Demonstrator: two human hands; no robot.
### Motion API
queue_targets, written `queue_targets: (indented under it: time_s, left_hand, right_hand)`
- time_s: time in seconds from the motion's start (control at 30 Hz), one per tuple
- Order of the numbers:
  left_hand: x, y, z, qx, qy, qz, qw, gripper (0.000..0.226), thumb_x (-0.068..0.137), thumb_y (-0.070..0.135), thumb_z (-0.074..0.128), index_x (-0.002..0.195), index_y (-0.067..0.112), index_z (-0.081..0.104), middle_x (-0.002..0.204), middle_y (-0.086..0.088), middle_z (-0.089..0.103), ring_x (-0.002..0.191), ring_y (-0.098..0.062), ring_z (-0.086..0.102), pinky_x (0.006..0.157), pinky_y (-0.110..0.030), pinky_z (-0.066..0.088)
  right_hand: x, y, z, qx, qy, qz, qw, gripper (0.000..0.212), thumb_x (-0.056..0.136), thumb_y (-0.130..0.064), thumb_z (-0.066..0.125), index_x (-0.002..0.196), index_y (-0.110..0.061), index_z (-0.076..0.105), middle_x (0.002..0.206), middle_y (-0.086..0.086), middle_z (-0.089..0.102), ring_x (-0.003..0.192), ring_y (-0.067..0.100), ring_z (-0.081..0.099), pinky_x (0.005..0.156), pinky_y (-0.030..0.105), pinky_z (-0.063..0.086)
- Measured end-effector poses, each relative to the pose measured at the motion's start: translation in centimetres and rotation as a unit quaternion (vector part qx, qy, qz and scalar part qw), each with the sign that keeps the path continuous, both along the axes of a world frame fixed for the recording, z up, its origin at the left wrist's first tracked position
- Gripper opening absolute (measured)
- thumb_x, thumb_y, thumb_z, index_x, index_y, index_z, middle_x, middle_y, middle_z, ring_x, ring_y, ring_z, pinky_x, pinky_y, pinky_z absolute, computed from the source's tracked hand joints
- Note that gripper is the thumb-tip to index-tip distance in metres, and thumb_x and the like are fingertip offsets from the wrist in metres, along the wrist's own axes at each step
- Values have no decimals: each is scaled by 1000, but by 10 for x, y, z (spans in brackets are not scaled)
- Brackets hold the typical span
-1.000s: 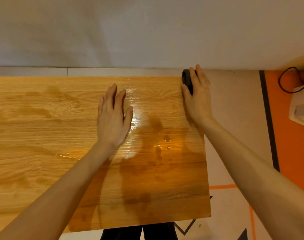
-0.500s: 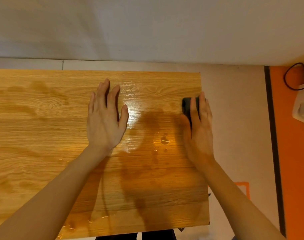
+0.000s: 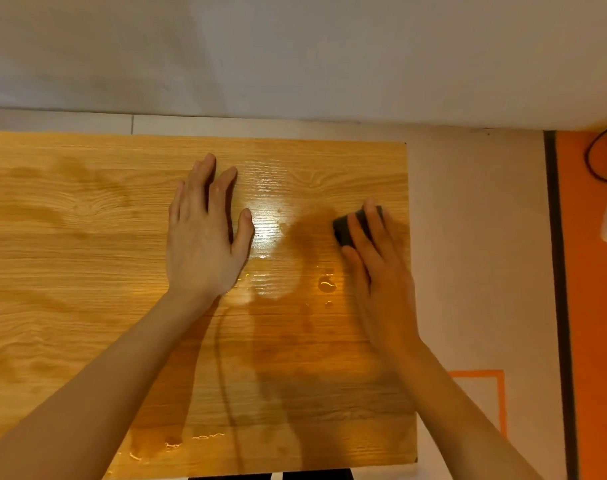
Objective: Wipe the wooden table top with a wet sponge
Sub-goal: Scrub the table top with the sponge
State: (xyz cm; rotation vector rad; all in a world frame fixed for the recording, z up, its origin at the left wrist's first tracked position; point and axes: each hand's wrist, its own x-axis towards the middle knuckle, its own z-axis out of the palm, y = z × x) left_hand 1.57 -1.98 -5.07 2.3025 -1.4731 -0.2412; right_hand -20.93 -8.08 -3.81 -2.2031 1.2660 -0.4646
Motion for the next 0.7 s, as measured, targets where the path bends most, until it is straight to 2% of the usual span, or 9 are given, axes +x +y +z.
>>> queue_targets:
  time_s: [0.07,0.2,0.3,0.47,0.6,0.7]
  left_hand:
    - [2,-2,0,3,3,2,1000,52,102,32,47,148,9,42,161,-14,30,150,-33,29,117,-58,29]
    - [7,-3,0,0,5,6,1000,52,102,34,49,147,10,44,161,-11,31,149,-31,31,115,-58,31]
    - [4,0,0,-5,5,4,1000,51,101,34,49,147,11,45,160,-11,33,148,-30,32,117,-55,31]
    - [1,0,0,-4,7,2,1000,52,101,34,49,147,10,45,161,-11,33,149,-29,32,116,-56,32]
    - [5,-2,0,-2,6,1,1000,52,102,36,47,147,11,44,161,-11,32,149,-29,31,117,-55,31]
    - [7,-3,0,-4,3,3,1000,52,101,34,49,147,11,44,161,-11,32,149,-29,31,117,-55,31]
  right_hand:
    - [14,-28,-1,1,-4,2,1000,43,102,-25,43,144,-18,45,159,5,25,148,23,19,118,18,17]
    - [70,-93,-10,-66,56,-9,996,45,104,-23,37,149,-14,35,159,15,23,146,34,22,120,46,22]
    - [69,-77,-12,-87,58,-20,994,47,103,-17,41,148,-9,34,158,17,25,145,36,23,117,53,27]
    - [18,9,-4,-45,53,35,997,50,103,-29,31,150,-12,32,159,10,23,148,28,15,118,49,24]
    - [62,-44,-12,-82,61,41,994,51,96,-13,54,144,-7,41,155,12,32,144,35,27,114,55,31]
    - [107,-85,-14,-53,50,-1,997,46,103,-19,43,147,-8,36,157,11,28,147,33,22,121,48,17]
